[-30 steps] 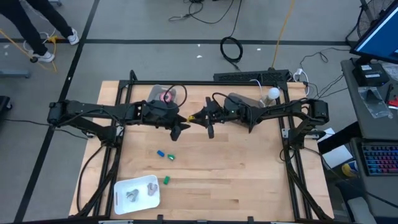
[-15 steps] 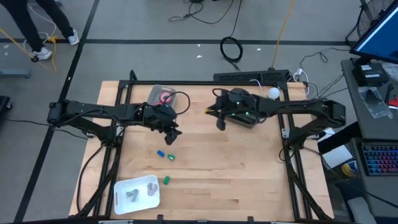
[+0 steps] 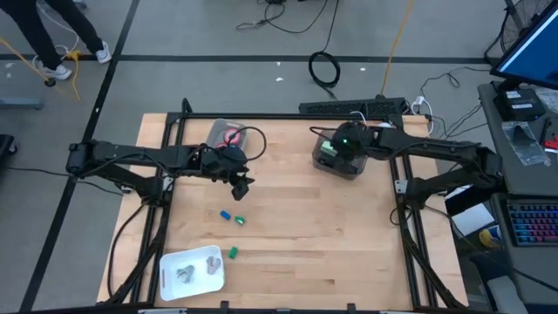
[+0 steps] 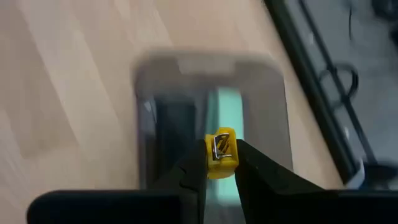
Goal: Pick and place Stapler, Stapler remover, tape
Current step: Put the yellow stapler into the black bin
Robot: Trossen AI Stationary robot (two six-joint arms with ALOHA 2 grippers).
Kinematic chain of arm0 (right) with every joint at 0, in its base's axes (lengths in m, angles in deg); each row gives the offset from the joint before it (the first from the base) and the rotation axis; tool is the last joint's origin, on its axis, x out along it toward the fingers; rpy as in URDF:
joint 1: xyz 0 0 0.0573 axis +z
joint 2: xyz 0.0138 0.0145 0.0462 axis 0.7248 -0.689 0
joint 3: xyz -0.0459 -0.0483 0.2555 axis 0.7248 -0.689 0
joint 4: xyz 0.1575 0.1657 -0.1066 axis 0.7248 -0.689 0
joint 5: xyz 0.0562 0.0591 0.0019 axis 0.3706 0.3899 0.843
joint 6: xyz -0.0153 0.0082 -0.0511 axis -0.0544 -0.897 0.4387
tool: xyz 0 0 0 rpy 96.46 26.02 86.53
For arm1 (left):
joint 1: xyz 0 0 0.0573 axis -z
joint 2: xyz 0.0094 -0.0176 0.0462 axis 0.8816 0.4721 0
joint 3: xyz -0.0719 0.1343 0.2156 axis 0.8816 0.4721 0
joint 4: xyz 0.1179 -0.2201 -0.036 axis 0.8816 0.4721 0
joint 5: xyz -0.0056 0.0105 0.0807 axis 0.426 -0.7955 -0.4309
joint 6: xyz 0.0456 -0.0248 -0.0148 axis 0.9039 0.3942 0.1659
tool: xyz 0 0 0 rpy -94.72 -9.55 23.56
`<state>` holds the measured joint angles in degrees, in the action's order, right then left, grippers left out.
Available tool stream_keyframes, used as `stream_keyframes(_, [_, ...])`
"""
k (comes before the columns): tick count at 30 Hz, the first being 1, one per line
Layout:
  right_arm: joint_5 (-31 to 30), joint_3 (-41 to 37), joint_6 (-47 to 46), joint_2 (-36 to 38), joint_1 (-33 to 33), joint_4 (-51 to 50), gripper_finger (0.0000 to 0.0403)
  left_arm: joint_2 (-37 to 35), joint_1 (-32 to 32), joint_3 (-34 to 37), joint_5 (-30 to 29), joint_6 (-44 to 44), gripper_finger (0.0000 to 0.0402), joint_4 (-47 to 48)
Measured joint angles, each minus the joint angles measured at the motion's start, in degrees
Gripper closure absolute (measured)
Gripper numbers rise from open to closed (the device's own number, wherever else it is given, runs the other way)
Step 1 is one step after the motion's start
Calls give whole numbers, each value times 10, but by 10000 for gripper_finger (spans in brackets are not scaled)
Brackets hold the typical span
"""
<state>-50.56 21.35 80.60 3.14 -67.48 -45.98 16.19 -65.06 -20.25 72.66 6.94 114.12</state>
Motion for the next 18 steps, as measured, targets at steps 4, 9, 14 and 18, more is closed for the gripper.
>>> stream_keyframes(4, [0, 0, 3, -8, -31, -42, 348, 0, 0, 0, -8, 0, 185, 0])
stream_keyframes(9, [3, -2, 10, -19, -65, -65, 348, 0, 0, 0, -8, -1, 185, 1])
stream_keyframes(14, [4, -34, 8, -16, -85, -71, 348, 0, 0, 0, -9, -8, 185, 12])
stream_keyframes(18, [5, -56, 8, -14, -87, -70, 348, 0, 0, 0, -9, -7, 185, 12])
